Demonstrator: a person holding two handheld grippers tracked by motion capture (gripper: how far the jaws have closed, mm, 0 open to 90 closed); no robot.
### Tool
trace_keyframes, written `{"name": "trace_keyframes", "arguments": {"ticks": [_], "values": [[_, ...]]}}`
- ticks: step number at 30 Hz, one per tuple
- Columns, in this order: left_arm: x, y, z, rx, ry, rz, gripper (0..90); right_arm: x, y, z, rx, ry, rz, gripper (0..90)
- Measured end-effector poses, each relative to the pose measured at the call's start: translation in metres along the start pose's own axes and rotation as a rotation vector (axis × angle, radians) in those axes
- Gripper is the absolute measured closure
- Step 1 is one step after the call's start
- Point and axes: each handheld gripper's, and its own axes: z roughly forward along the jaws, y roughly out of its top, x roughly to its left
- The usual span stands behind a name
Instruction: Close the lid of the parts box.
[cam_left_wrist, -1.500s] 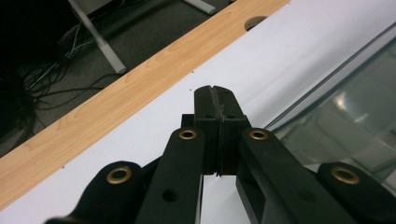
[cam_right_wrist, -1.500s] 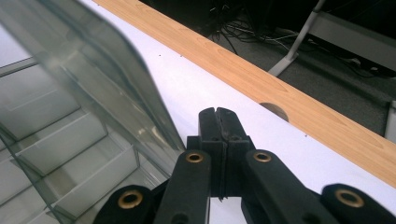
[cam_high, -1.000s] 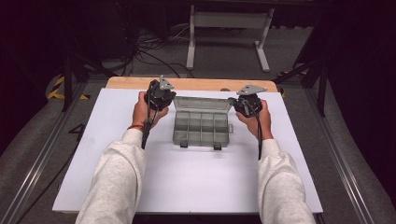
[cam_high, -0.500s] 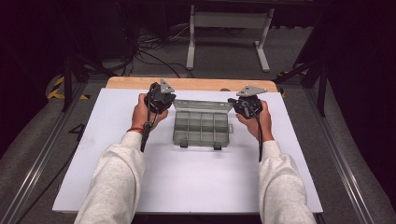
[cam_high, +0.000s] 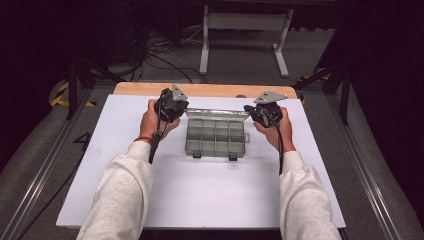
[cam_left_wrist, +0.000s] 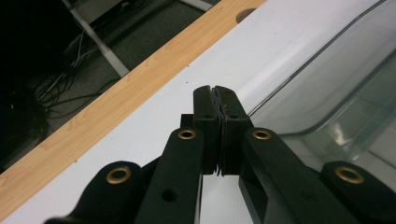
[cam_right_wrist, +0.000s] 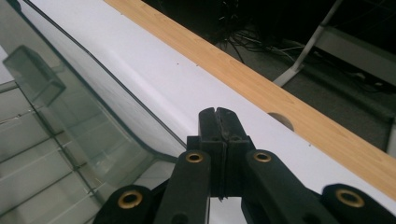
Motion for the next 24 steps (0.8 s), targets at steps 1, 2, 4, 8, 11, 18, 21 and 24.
{"name": "trace_keyframes", "arguments": {"ticks": [1, 2, 4, 8, 11, 18, 21, 24], "values": [[0.000, 0.000, -0.001, -0.015, -0.008, -0.017, 87.7, -0.001, 0.000, -0.001, -0.006, 0.010, 0.014, 90.0], [0.000, 0.000, -0.003, -0.022, -0.016, -0.017, 88.0, -0.001, -0.001, -0.001, -0.010, 0.016, 0.020, 90.0], [-0.002, 0.001, -0.005, -0.020, -0.028, -0.007, 88.6, -0.001, -0.001, -0.002, -0.004, 0.019, 0.019, 90.0], [-0.005, 0.001, -0.008, -0.024, -0.035, 0.006, 88.9, 0.001, 0.000, -0.007, -0.011, 0.033, 0.009, 90.0], [-0.007, 0.001, -0.011, -0.021, -0.035, 0.017, 89.0, 0.003, 0.001, -0.009, -0.008, 0.038, 0.000, 90.0], [-0.011, -0.001, -0.016, -0.013, -0.044, 0.040, 88.3, 0.008, 0.001, -0.013, -0.011, 0.054, -0.008, 90.0], [-0.014, -0.003, -0.017, -0.010, -0.052, 0.043, 88.3, 0.009, 0.000, -0.014, -0.012, 0.058, -0.010, 90.0], [-0.015, -0.005, -0.018, -0.019, -0.058, 0.039, 88.7, 0.010, 0.000, -0.015, -0.011, 0.060, -0.018, 90.0]]}}
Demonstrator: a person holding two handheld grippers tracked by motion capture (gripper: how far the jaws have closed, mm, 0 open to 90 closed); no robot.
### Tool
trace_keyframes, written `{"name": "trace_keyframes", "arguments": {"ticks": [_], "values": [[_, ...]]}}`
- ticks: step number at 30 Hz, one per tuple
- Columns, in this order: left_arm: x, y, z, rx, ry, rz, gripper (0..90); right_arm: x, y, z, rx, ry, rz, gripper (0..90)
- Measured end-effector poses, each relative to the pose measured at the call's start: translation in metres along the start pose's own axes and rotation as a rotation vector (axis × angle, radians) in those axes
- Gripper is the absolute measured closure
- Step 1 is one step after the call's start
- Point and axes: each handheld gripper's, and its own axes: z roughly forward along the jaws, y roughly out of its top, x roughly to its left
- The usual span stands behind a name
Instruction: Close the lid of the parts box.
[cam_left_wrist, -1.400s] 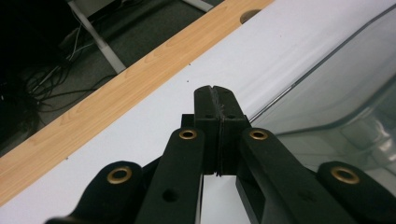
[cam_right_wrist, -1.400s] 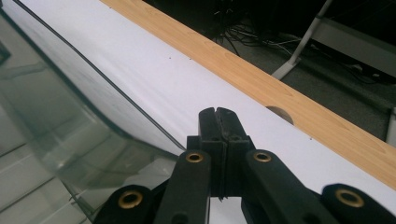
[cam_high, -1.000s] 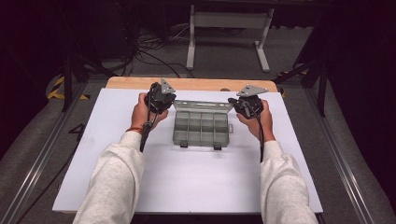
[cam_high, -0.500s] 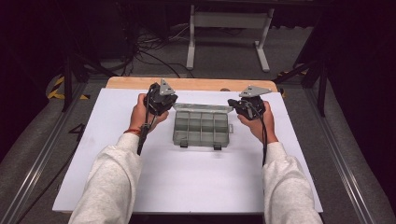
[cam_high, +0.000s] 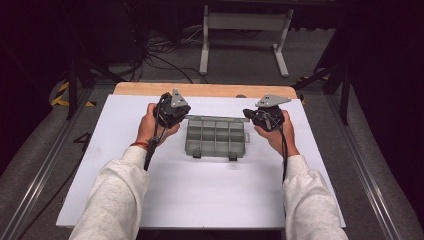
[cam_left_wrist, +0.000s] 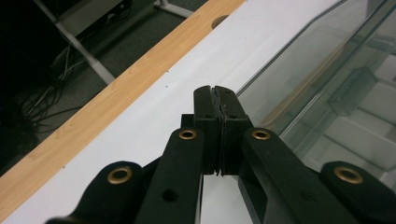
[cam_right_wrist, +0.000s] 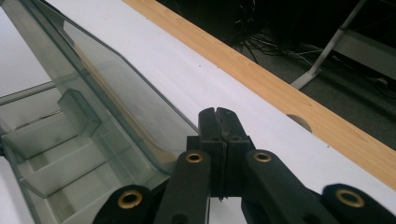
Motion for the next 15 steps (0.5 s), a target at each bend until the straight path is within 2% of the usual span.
{"name": "trace_keyframes", "arguments": {"ticks": [1, 7, 15], "values": [[0.000, -0.001, 0.000, -0.001, -0.001, 0.012, 88.7, 0.001, 0.000, -0.001, -0.003, 0.003, -0.002, 90.0], [-0.003, -0.006, -0.002, 0.002, -0.013, 0.013, 88.8, 0.005, -0.002, -0.004, 0.007, 0.011, -0.024, 90.0], [-0.009, -0.014, -0.004, 0.005, -0.034, 0.041, 89.4, 0.012, -0.006, -0.005, 0.006, 0.028, -0.036, 90.0]]}}
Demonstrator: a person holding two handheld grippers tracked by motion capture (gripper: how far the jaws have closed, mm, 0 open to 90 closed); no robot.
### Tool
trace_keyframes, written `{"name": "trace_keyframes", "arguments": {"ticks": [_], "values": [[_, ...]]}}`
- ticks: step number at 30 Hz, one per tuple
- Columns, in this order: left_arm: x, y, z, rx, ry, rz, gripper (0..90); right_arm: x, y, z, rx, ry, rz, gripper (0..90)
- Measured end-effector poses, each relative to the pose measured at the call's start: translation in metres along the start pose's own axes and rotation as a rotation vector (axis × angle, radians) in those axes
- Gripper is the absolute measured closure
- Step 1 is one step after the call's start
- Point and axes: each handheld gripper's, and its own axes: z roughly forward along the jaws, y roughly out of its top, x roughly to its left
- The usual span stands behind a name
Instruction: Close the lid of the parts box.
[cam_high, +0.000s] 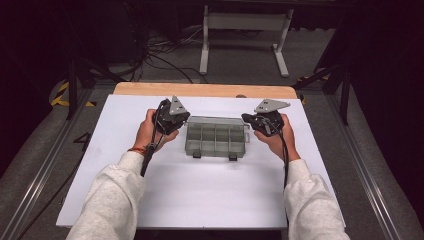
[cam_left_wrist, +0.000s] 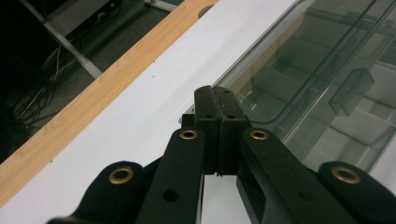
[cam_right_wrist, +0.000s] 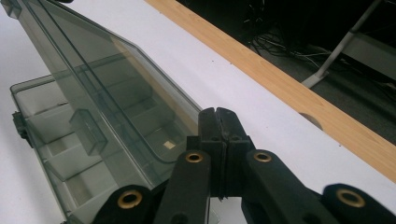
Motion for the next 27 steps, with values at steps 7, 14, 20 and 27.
{"name": "trace_keyframes", "arguments": {"ticks": [7, 14, 20, 27], "values": [[-0.005, -0.006, -0.003, 0.002, -0.019, 0.028, 89.6, 0.005, -0.002, -0.002, -0.003, 0.016, -0.002, 90.0], [-0.012, -0.016, -0.007, 0.015, -0.042, 0.048, 89.7, 0.021, -0.006, -0.006, 0.010, 0.044, -0.038, 90.0], [-0.016, -0.026, -0.010, 0.013, -0.050, 0.044, 89.6, 0.030, -0.013, -0.006, 0.026, 0.052, -0.050, 90.0], [-0.020, -0.033, -0.012, 0.003, -0.061, 0.046, 89.6, 0.035, -0.020, -0.009, 0.027, 0.051, -0.061, 90.0]]}}
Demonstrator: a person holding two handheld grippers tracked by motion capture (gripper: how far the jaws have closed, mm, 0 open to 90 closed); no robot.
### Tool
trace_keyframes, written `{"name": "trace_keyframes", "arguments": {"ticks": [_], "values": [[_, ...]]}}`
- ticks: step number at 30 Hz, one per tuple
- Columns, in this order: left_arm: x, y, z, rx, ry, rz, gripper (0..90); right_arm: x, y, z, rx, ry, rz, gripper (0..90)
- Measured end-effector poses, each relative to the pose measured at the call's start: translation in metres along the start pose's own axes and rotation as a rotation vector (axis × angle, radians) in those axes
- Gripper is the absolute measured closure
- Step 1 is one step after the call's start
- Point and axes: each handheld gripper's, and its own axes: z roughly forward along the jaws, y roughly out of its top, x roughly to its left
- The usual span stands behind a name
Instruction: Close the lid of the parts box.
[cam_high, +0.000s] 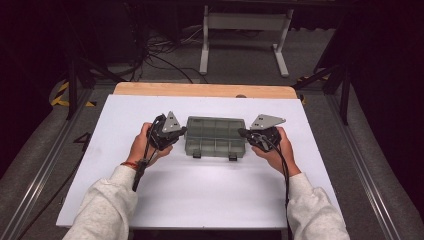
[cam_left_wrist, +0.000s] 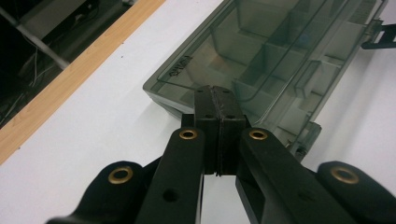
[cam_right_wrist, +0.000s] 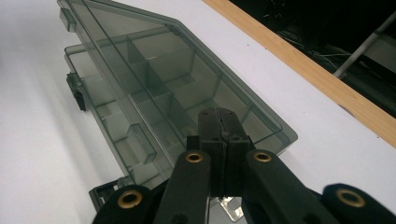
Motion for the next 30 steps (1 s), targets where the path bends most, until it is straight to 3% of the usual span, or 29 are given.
{"name": "trace_keyframes", "arguments": {"ticks": [3, 12, 30], "values": [[-0.006, 0.000, 0.000, -0.008, -0.006, 0.018, 89.6, 0.003, -0.002, -0.001, -0.003, 0.002, -0.004, 90.0], [-0.015, -0.005, 0.002, -0.018, -0.037, 0.020, 89.5, 0.007, -0.012, -0.001, 0.008, 0.008, -0.006, 90.0], [-0.023, -0.013, 0.009, 0.012, -0.058, 0.035, 88.6, 0.014, -0.028, 0.000, 0.016, 0.020, 0.004, 90.0]]}}
